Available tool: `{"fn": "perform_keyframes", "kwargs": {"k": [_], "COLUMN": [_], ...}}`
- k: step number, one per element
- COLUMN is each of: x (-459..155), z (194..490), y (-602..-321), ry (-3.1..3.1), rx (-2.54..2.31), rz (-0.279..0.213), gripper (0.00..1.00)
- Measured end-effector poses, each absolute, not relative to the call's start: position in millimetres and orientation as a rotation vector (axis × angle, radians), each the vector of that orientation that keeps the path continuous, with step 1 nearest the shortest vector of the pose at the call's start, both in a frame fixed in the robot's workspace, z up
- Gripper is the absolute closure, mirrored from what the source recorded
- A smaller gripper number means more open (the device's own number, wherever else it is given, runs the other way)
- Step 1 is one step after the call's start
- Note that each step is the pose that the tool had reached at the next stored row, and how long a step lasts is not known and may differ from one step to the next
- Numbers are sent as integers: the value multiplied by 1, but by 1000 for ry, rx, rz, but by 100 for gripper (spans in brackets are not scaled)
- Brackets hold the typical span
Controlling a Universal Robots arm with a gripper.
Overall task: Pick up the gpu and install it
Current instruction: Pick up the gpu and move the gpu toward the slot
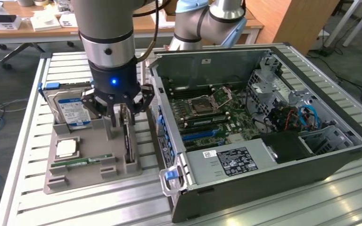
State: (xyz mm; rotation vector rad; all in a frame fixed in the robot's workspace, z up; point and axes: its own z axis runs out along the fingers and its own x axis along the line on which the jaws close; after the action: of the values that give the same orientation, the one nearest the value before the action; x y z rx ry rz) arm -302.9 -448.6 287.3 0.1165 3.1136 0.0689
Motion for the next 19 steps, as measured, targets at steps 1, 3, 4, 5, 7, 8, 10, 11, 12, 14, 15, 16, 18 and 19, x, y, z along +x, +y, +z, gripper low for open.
{"fn": "perform_keyframes", "kwargs": {"k": [1, 3, 4, 5, 7, 8, 10, 11, 12, 14, 15, 16, 18, 19], "x": [-303, -303, -303, -303, -303, -303, -303, -303, -303, -303, -303, -303, -303, -303], "z": [286, 282, 280, 278, 275, 274, 270, 269, 267, 265, 263, 262, 259, 257], "y": [-449, -449, -449, -449, -449, -449, -449, -449, -449, -449, -449, -449, -449, -449], "ry": [3114, 3114, 3114, 3114, 3114, 3114, 3114, 3114, 3114, 3114, 3114, 3114, 3114, 3114], "rx": [117, 117, 117, 117, 117, 117, 117, 117, 117, 117, 117, 117, 117, 117], "rz": [69, 69, 69, 69, 69, 69, 69, 69, 69, 69, 69, 69, 69, 69], "gripper": [53, 53, 53, 53, 53, 53, 53, 53, 53, 53, 53, 53, 53, 53]}}
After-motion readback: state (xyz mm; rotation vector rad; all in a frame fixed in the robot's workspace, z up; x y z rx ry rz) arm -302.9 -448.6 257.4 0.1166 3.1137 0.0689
